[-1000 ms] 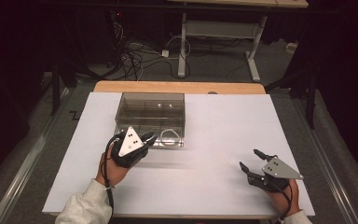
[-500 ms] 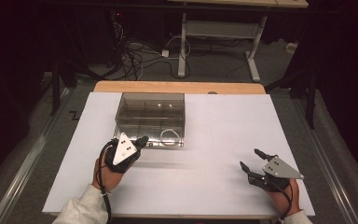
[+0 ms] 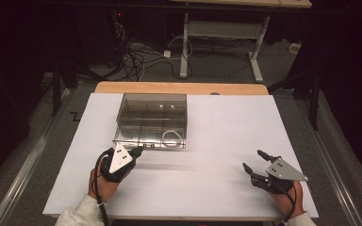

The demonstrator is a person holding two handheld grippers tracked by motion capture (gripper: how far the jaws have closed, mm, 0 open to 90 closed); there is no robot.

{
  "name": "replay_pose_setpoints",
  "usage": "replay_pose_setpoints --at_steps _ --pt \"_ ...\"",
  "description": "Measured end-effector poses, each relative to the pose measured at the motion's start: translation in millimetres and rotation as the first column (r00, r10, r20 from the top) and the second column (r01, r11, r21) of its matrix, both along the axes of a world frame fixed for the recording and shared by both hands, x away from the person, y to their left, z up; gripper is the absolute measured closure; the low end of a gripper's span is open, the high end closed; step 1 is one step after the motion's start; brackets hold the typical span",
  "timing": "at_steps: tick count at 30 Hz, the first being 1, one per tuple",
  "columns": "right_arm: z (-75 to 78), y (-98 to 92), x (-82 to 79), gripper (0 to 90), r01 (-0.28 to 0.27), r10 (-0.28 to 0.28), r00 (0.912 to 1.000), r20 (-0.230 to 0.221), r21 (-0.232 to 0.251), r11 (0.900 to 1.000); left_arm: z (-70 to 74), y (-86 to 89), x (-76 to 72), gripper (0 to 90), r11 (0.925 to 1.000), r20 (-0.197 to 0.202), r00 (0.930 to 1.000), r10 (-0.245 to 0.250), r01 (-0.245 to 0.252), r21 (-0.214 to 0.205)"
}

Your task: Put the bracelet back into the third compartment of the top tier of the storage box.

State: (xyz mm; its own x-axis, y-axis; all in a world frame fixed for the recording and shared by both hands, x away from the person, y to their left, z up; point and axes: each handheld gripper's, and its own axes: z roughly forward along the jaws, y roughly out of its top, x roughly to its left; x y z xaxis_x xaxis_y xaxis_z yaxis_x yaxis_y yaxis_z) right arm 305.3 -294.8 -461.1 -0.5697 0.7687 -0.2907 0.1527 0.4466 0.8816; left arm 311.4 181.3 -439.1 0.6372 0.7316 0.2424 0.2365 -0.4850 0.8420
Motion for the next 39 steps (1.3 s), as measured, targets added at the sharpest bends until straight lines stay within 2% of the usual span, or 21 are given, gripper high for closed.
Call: replay_pose_setpoints --at_steps 5,10,13,24,39 --pt "-0.4 1.8 -0.1 32.5 -0.005 0.005 1.0 0.002 -0.009 0.9999 -3.0 1.4 1.9 86.0 0.9999 -0.008 0.9999 0.008 -0.009 -0.012" --pt "-1.1 1.6 0.6 32.5 -0.007 0.007 1.0 0.0 -0.007 0.9999 -7.4 -0.3 6.5 86.0 0.9996 -0.015 0.9996 0.023 -0.023 0.017" --pt "-1.1 1.8 0.4 32.5 -0.009 0.009 1.0 0.001 -0.008 0.9999 -7.9 -0.5 8.1 86.0 0.9995 -0.015 0.9994 0.03 -0.03 0.011" --pt "-1.5 2.2 0.7 32.5 -0.01 0.01 0.9999 0.001 -0.011 0.9999 -9.0 1.9 12.1 86.0 0.9992 -0.006 0.9994 0.034 -0.034 0.021" --pt "-1.7 2.0 1.3 32.5 -0.01 0.01 1.0 0.0 -0.013 0.9999 -12.7 -1.3 16.6 86.1 0.9993 -0.028 0.9992 0.029 -0.028 0.023"
